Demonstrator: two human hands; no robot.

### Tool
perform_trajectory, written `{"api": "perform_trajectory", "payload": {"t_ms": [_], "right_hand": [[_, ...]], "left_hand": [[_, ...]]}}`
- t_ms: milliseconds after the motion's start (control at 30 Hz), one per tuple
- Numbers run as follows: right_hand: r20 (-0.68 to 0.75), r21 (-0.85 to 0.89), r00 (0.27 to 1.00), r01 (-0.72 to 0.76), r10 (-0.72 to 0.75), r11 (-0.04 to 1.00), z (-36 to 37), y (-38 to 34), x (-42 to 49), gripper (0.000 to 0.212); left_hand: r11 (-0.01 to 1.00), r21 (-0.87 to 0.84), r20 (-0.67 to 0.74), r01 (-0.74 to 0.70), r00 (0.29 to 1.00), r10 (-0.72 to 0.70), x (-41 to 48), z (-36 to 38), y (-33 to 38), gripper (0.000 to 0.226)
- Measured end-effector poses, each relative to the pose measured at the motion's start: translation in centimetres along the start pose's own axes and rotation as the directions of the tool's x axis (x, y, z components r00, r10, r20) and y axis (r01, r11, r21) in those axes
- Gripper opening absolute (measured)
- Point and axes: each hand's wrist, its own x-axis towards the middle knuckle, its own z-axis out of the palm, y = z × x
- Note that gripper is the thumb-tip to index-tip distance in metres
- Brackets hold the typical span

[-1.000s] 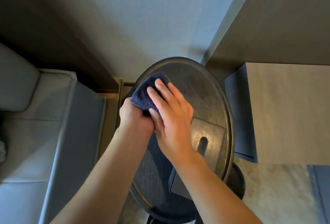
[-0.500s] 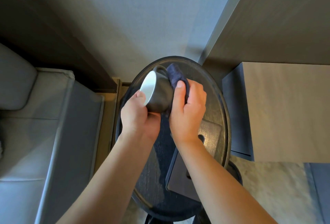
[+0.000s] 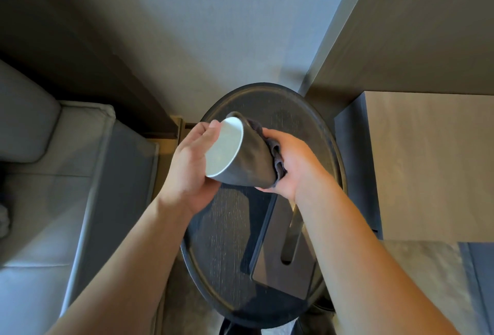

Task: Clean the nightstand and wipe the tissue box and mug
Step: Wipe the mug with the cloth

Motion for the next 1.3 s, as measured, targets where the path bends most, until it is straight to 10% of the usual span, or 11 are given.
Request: {"api": "perform_trajectory", "payload": {"t_ms": [200, 367, 533, 667, 833, 1067, 1300], "right_hand": [[-0.082, -0.205, 0.865, 0.472, -0.496, 0.858, 1.4, 1.5, -0.5, 0.034], [0.030, -0.415, 0.511, 0.788, -0.859, 0.455, 2.2, 4.9, 0.4, 0.029], [0.323, -0.611, 0.182, 0.789, -0.929, -0.058, 2.5, 8.1, 0.6, 0.044], [0.434, -0.638, 0.161, 0.749, -0.887, -0.176, 1.8, 7.5, 1.9, 0.041], [0.191, -0.600, 0.166, 0.800, -0.967, 0.019, 3.4, 5.5, 2.9, 0.018], [-0.119, -0.398, 0.638, 0.672, -0.761, 0.625, 5.3, 4.8, 5.1, 0.031], [0.032, -0.907, 0.620, 0.348, -0.784, 0.239, 3.0, 8.7, 9.4, 0.040]], "left_hand": [[0.977, -0.210, -0.078, -0.036, 0.997, 0.020, -0.4, 0.0, -1.4, 0.053], [0.927, -0.374, -0.058, -0.015, 0.998, -0.008, 0.1, 0.5, -2.0, 0.043], [0.834, -0.550, -0.062, 0.047, 0.993, -0.097, 0.7, 0.4, -2.3, 0.044], [0.770, -0.635, -0.123, 0.065, 0.975, -0.183, 0.8, -0.3, -2.3, 0.040], [0.793, -0.609, -0.164, 0.022, 0.975, -0.153, 0.3, -0.3, -2.1, 0.041], [0.887, -0.450, -0.280, -0.099, 0.959, -0.035, 0.8, -2.1, -0.3, 0.042], [0.964, -0.172, -0.464, -0.202, 0.880, 0.102, 0.4, -5.5, 2.2, 0.035]]}}
